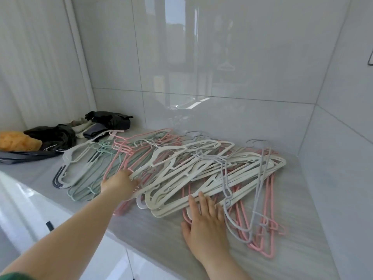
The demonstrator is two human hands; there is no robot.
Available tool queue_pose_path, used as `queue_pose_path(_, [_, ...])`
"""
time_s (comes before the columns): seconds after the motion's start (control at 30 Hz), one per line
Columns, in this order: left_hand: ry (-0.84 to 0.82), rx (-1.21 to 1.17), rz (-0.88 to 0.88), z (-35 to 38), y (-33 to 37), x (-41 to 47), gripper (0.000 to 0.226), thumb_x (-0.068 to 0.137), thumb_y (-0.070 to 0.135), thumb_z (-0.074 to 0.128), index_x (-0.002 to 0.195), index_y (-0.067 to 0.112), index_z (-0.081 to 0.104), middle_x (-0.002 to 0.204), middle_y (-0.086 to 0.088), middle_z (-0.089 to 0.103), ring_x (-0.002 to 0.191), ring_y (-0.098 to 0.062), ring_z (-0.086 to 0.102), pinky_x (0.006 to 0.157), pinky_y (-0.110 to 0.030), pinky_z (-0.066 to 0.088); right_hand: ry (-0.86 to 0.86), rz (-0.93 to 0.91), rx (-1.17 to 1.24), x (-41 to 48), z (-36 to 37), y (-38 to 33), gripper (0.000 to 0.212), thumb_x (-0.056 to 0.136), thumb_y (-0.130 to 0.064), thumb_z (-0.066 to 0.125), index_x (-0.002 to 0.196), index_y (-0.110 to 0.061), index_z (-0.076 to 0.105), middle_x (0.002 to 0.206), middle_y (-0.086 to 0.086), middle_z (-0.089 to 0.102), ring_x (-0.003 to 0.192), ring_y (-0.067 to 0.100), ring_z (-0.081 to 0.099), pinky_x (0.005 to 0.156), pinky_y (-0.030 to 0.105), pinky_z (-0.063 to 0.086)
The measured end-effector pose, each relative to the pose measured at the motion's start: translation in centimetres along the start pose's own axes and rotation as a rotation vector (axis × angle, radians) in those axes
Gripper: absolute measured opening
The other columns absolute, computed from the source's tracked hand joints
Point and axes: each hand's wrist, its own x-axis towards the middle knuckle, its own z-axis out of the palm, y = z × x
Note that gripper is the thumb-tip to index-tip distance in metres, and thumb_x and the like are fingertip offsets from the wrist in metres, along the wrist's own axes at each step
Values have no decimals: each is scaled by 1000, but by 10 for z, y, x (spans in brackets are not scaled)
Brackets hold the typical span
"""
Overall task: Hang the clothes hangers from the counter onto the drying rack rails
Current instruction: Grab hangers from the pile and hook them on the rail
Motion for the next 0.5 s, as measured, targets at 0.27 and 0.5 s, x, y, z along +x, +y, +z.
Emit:
queue_pose_path(0.27, [196,-563,26,-30,-10,-18,15,91,12,51,77,15,53,66,-2,59,52,-19,58,49,-24,45,81,-33,-20,2,9,4,65,33,-46,84,93,-22,74,100,4,72,83,24,71,68,43,56])
queue_pose_path(0.5, [450,-556,16,-61,-49,-55,19,91,15,49,77,27,48,78,2,63,63,-22,63,64,-33,49,57,-30,-37,-1,-3,1,68,44,-43,84,106,-17,71,111,11,68,93,30,68,75,48,53])
